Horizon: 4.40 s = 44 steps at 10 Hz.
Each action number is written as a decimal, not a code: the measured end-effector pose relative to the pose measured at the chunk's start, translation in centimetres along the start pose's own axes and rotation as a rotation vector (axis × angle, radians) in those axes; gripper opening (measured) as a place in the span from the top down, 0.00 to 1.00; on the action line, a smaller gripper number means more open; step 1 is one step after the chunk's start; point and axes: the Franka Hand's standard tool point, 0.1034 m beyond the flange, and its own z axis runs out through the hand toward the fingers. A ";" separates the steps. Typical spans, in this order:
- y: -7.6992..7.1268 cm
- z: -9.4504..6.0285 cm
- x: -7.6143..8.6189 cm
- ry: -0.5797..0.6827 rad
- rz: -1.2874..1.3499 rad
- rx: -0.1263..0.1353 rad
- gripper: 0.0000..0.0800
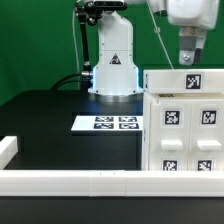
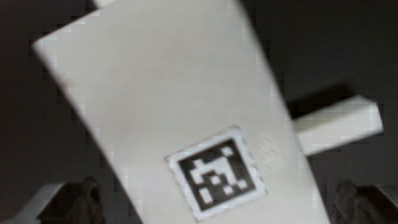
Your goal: Assemble cabinet
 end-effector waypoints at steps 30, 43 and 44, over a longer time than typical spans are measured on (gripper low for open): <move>-0.2 1.6 0.2 -0.030 1.978 0.254 0.31; 0.2 1.4 0.2 -0.025 2.577 0.310 0.19; 0.3 0.9 0.0 -0.026 2.523 0.308 0.19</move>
Offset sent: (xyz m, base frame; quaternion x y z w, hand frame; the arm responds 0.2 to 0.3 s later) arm 0.0040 -0.0062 -0.0077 0.0358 -0.0132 -0.0689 0.9969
